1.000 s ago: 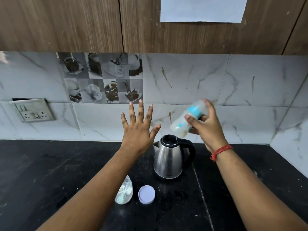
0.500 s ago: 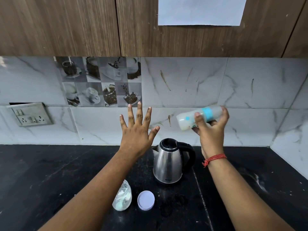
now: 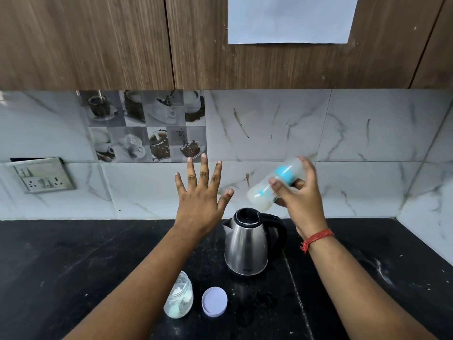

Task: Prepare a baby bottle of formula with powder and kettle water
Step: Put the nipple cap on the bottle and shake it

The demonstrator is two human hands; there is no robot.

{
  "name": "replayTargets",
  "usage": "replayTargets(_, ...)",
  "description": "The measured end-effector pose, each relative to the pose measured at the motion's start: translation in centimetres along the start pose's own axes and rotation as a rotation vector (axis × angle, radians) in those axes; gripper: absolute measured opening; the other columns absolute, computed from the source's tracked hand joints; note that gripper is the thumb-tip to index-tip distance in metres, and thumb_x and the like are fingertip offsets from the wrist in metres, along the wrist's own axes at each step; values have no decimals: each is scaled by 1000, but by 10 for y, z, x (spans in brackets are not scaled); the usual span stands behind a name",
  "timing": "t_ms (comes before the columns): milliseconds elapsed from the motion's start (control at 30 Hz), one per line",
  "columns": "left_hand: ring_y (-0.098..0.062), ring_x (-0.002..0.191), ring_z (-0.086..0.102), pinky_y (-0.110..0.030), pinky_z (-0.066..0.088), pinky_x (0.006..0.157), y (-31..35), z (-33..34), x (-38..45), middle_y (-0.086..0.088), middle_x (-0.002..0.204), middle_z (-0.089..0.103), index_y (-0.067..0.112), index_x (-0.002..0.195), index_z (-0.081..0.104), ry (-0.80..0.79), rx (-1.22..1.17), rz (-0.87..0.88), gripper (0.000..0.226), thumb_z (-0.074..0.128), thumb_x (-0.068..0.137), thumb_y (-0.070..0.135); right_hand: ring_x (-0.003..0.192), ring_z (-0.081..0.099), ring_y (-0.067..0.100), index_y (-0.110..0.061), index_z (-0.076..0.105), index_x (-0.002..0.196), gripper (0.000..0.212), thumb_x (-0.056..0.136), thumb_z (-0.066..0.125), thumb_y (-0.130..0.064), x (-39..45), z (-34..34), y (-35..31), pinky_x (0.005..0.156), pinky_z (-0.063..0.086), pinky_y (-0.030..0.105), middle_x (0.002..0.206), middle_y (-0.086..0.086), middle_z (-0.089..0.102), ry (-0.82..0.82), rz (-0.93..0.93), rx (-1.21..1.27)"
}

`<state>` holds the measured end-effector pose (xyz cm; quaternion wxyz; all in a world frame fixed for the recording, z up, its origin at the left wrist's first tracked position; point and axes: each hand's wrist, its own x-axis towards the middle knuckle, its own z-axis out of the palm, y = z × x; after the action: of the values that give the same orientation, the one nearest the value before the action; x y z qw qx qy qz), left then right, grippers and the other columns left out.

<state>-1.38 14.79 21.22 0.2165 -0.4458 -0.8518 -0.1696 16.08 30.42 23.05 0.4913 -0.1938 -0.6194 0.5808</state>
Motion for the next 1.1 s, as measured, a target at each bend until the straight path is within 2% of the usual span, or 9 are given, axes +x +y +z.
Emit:
replayTargets(67,-35,152,-33,-66,-8,123,-1,0,-1,-4,166,-35,34,159,-23,-2,2,-7,76,-5,95,72,103,73,22,-44,35,141,75,86,80,-20,1,-1,2,79,63,47,119,10,66,91,10,81)
replayTargets(167,-35,153,-31,-66,-7,123,-2,0,-1,-4,167,-33,34,160,-20,16,-4,-3,76,-2,96,72,98,74,20,-46,38,139,76,82,83,-24,-2,3,-1,77,64,44,113,9,68,-14,-1,-39)
replayTargets(267,-34,152,-33,-65,-9,123,-3,-2,0,-4,166,-34,34,159,-21,5,-3,-10,77,-4,95,72,94,75,15,-39,33,145,79,85,81,-22,0,0,-1,77,64,44,116,8,67,165,-37,78)
replayTargets(467,-35,152,-33,-66,-8,123,-3,-4,0,-4,166,-35,35,159,-23,3,0,-13,77,-6,94,73,98,74,17,-37,32,148,79,87,79,-21,4,-8,-4,78,63,46,112,5,67,101,-11,43)
replayTargets(533,-35,152,-32,-67,-7,123,-2,-3,-1,-4,166,-34,35,159,-23,8,4,-3,76,-4,95,73,99,74,22,-41,36,145,78,84,82,-20,3,-5,-6,77,64,46,113,8,67,-8,1,-40)
replayTargets(633,-35,152,-32,-67,-7,123,0,-2,0,-4,166,-34,35,159,-23,4,7,5,76,-2,96,72,98,73,19,-40,36,143,76,84,81,-22,3,-6,-7,77,64,46,115,11,66,58,-9,27)
replayTargets(733,-35,153,-31,-67,-7,123,1,-4,0,-5,167,-33,35,159,-23,15,7,12,75,-2,96,72,96,74,20,-42,39,141,76,83,83,-21,2,-4,-10,77,64,46,114,11,67,-34,-9,-56)
replayTargets(1000,-34,152,-33,-66,-8,123,1,-6,0,-4,166,-34,35,158,-23,2,-2,-1,77,-5,94,73,101,74,22,-41,35,143,78,84,82,-23,0,-2,-4,79,63,52,120,14,66,111,-20,57)
replayTargets(1100,-34,152,-32,-67,-7,123,2,-7,-1,-5,167,-33,35,157,-24,11,0,6,76,-5,95,73,99,74,22,-44,38,141,78,81,85,-25,-1,2,-6,78,64,49,117,13,67,5,-11,-38)
